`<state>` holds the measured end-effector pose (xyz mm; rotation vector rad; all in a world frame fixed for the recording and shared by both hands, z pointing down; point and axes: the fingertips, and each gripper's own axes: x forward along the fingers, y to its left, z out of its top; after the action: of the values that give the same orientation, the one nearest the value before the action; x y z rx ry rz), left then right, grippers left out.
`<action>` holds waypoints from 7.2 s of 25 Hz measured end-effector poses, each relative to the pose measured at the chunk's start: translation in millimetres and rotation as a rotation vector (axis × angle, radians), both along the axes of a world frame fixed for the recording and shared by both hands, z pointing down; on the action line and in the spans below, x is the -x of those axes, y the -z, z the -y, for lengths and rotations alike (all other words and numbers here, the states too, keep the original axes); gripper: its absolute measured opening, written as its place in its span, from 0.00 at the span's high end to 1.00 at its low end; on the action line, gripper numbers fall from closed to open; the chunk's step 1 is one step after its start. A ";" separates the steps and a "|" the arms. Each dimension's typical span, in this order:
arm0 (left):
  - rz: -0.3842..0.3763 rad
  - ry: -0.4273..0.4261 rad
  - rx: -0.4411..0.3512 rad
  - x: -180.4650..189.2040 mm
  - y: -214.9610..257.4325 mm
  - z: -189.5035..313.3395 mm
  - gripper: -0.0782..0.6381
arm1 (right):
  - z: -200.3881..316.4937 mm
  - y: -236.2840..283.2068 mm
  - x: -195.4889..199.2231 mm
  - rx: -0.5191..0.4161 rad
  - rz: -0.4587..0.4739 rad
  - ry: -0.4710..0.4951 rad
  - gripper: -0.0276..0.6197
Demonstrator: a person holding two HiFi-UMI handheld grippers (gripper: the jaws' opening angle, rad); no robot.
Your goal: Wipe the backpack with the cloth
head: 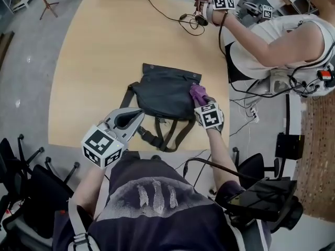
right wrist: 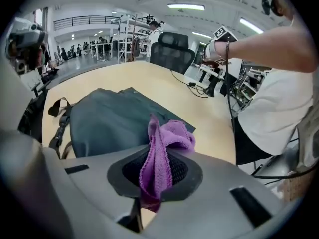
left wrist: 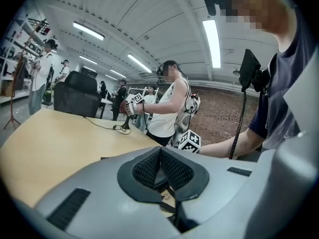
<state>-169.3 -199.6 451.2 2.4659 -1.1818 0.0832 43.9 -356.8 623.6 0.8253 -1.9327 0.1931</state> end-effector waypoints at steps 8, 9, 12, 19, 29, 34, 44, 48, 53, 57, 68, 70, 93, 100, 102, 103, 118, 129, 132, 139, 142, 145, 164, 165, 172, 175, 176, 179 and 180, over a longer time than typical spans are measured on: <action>-0.029 -0.002 0.022 20.1 -15.0 1.5 0.88 | -51.8 -4.0 75.2 0.130 0.063 0.117 0.91; -0.029 -0.002 0.023 21.7 -15.3 1.7 0.88 | -58.3 -5.0 85.8 0.139 0.062 0.137 0.91; -0.035 -0.001 0.027 23.4 -15.8 2.9 0.88 | -78.3 -6.8 113.4 0.160 0.051 0.213 0.91; -0.039 0.006 0.027 38.8 -18.4 8.0 0.88 | -134.1 -0.9 188.0 0.321 0.219 0.343 0.91; -0.015 0.066 0.031 66.1 -23.7 15.9 0.88 | -112.6 53.6 259.2 0.710 0.943 0.078 0.91; 0.025 0.048 0.063 49.9 -28.3 16.3 0.88 | -52.0 6.4 248.6 0.425 0.555 0.138 0.91; 0.072 0.104 0.115 18.6 -30.1 27.5 0.88 | 8.1 -14.3 166.5 0.155 0.161 0.354 0.91; 0.084 0.080 0.100 -1.9 -24.4 45.0 0.88 | 28.2 -24.5 112.9 0.146 0.098 0.314 0.91; 0.103 0.020 0.074 -32.5 -14.9 61.4 0.88 | 44.2 -21.3 76.3 0.090 0.067 0.314 0.91; 0.105 0.010 0.071 -44.0 -13.2 63.5 0.88 | 68.2 -23.6 30.4 0.073 -0.008 0.267 0.91; 0.096 0.053 0.095 -23.1 -21.1 61.1 0.88 | 147.0 12.2 -66.0 -0.069 -0.202 0.068 0.91; 0.096 0.055 0.097 -17.5 -22.5 58.3 0.88 | 159.0 23.8 -61.7 -0.129 -0.180 0.017 0.91; 0.078 0.219 0.108 51.2 -24.2 24.2 0.88 | 70.9 -54.2 145.4 0.293 0.042 0.201 0.91; 0.091 0.240 0.103 58.1 -19.4 17.1 0.88 | 43.6 -51.8 210.8 0.402 0.160 0.284 0.91; 0.095 0.246 0.101 59.1 -18.3 14.0 0.88 | 37.8 -51.8 222.8 0.418 0.171 0.314 0.91; 0.098 0.248 0.101 59.9 -18.5 13.0 0.88 | 35.1 -51.3 228.2 0.428 0.181 0.331 0.91; 0.113 0.212 0.101 48.0 -23.5 6.1 0.88 | -41.2 24.0 267.9 0.773 0.663 0.284 0.91; 0.062 0.133 0.113 30.1 -27.1 4.3 0.88 | -7.3 -26.7 182.5 0.359 0.190 0.379 0.91; 0.079 0.117 0.107 24.5 -28.0 8.9 0.88 | 5.8 -30.3 143.2 0.313 0.101 0.360 0.91; 0.102 0.058 0.092 7.8 -27.2 15.0 0.88 | 42.1 -36.2 50.7 0.292 0.050 0.198 0.91; 0.107 0.045 0.099 4.3 -29.3 15.8 0.88 | 59.5 -35.0 23.4 0.244 -0.009 0.159 0.91; 0.103 0.039 0.097 2.4 -26.6 17.4 0.88 | 72.8 -31.2 -6.3 0.221 -0.052 0.099 0.91; 0.092 0.019 0.080 1.0 -23.7 21.0 0.88 | 10.2 -9.3 4.6 0.144 -0.032 0.093 0.91; 0.095 0.023 0.078 3.6 -23.2 20.4 0.88 | 4.2 -7.6 13.8 0.154 -0.016 0.104 0.91; 0.089 0.029 0.078 13.4 -26.8 13.6 0.88 | -60.6 0.1 109.0 0.241 0.100 0.300 0.91; 0.088 0.037 0.069 16.5 -24.3 10.3 0.88 | -91.8 -1.4 148.7 0.306 0.137 0.369 0.91; 0.087 0.041 0.064 17.4 -22.9 8.4 0.88 | -99.7 -1.6 157.4 0.325 0.145 0.382 0.91; 0.087 0.044 0.058 24.0 -21.4 2.8 0.88 | -117.4 -3.0 177.5 0.369 0.164 0.403 0.91; 0.088 0.044 0.057 28.6 -21.5 1.8 0.88 | -122.5 -3.8 185.4 0.392 0.185 0.402 0.91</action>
<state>-197.9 -201.4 472.7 2.4074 -1.2520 0.2113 -141.5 -234.3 627.3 0.1593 -2.0959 0.3983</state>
